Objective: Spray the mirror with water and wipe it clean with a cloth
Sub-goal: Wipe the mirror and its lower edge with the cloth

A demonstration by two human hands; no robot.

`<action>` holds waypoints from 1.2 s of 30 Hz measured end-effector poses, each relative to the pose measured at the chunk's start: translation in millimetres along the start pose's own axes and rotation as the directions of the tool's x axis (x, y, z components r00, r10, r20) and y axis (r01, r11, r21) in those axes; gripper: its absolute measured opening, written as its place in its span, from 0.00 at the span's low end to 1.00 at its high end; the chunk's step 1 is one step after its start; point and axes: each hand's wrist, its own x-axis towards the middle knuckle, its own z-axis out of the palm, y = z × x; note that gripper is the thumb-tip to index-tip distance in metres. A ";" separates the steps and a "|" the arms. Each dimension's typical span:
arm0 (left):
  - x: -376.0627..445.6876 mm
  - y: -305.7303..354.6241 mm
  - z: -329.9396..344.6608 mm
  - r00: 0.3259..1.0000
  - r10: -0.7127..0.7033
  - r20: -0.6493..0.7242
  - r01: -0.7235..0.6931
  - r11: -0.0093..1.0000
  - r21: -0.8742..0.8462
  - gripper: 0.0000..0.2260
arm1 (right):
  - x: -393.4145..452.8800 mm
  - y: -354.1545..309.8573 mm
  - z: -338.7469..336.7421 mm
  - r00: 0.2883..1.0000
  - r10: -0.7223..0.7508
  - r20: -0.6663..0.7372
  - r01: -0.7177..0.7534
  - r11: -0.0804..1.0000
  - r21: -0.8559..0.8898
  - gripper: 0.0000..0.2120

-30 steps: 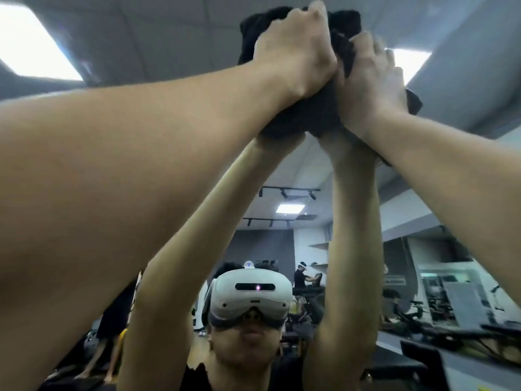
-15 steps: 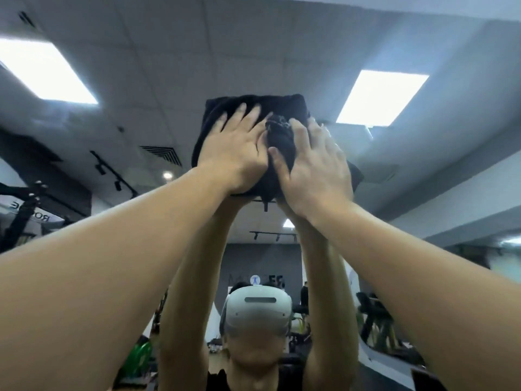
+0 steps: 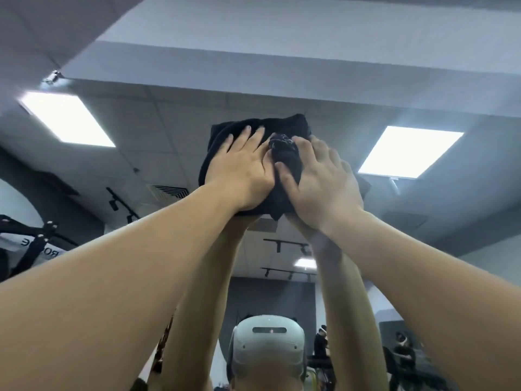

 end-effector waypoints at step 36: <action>-31.4 -341.6 -84.4 0.972 -0.235 0.025 0.234 0.972 0.028 0.24 | 118.2 -347.7 99.5 0.998 0.036 0.057 -0.044 0.988 0.151 0.28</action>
